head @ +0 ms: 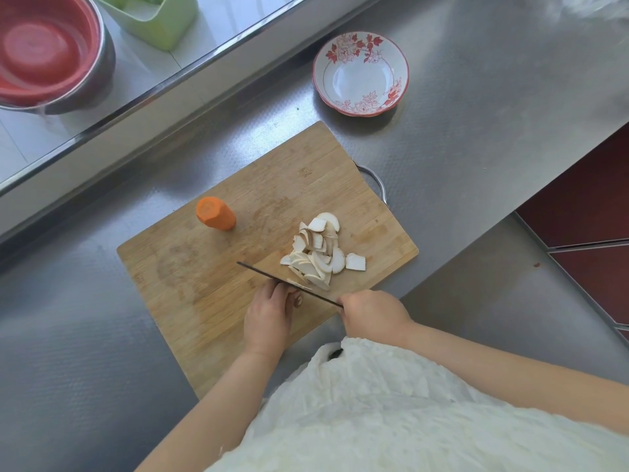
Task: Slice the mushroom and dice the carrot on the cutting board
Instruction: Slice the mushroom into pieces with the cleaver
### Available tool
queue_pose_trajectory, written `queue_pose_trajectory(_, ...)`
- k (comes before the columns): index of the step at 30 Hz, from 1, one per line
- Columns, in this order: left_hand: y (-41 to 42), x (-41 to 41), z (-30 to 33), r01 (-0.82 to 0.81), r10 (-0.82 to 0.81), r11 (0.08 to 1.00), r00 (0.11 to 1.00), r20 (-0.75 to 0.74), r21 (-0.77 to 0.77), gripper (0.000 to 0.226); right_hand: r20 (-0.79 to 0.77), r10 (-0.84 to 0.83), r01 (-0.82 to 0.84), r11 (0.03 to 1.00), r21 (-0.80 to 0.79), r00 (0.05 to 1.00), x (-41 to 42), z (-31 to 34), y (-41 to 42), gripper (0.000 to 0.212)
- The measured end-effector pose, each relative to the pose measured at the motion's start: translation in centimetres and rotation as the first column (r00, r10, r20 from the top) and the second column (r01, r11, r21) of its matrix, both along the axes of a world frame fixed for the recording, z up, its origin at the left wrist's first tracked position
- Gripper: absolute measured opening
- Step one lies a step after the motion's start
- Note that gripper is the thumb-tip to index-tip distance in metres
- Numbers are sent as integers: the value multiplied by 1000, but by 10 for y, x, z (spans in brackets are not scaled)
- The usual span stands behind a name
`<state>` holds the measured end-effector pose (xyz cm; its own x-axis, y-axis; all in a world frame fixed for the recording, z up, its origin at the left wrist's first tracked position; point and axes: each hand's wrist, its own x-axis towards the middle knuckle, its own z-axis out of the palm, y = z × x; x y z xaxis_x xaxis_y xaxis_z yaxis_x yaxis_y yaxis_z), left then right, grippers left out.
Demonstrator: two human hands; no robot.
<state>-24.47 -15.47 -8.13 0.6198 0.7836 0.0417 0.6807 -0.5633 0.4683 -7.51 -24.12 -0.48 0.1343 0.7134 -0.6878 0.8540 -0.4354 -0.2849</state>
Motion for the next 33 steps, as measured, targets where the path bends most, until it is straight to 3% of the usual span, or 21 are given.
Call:
queue_pose_trajectory(10, 0, 1, -3, -38, 38, 998, 999, -7, -41, 13, -14, 14, -14, 998, -54, 1000, -6, -15, 10, 16)
queue_pose_trajectory(13, 1, 0, -2, -37, 38, 997, 999, 6, -70, 30, -35, -43, 41, 998, -51, 998, -4, -22, 10, 16)
queue_pose_trajectory(18, -1, -8, -6, -7, 9, 997, 1000, 26, -76, 28, -112, -177, 178, 984, 0, 978, 1, -20, 3, 25)
queue_pose_trajectory(26, -2, -8, -10, -12, 11, 1000, 1000, -26, -16, 29, -22, -6, 6, 1000, -2, 1000, 0, -10, -7, 16)
queue_pose_trajectory(33, -2, -6, -12, -15, 15, 1000, 1000, 10, -8, 27, -21, 28, -29, 998, -58, 999, -2, -2, -1, 16)
